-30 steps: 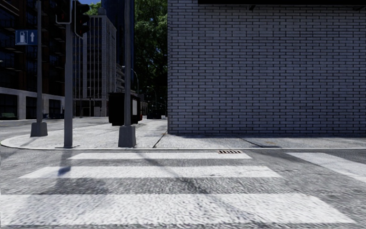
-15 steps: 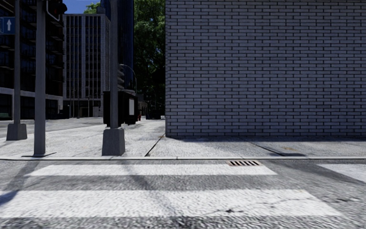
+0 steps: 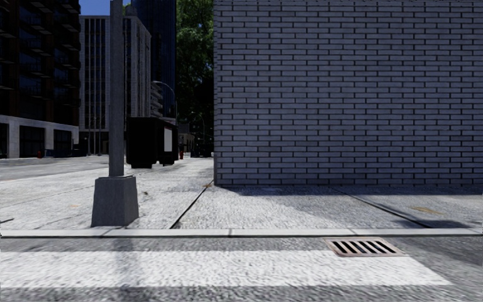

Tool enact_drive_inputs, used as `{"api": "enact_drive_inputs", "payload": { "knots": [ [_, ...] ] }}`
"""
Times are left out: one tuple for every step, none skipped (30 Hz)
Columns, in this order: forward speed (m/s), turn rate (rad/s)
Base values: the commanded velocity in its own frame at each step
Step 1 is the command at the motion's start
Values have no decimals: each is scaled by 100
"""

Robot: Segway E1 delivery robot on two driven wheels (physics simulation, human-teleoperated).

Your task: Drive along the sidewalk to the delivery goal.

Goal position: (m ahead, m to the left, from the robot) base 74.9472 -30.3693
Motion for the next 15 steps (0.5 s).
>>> {"api": "enact_drive_inputs", "payload": {
  "knots": [
    [200,0],
    [200,0],
    [200,0],
    [194,0],
    [166,0],
    [152,0],
    [152,0],
    [149,3],
    [148,6],
    [148,9],
    [148,11],
    [149,13],
    [149,13],
    [150,16],
    [150,21]
  ]
}}
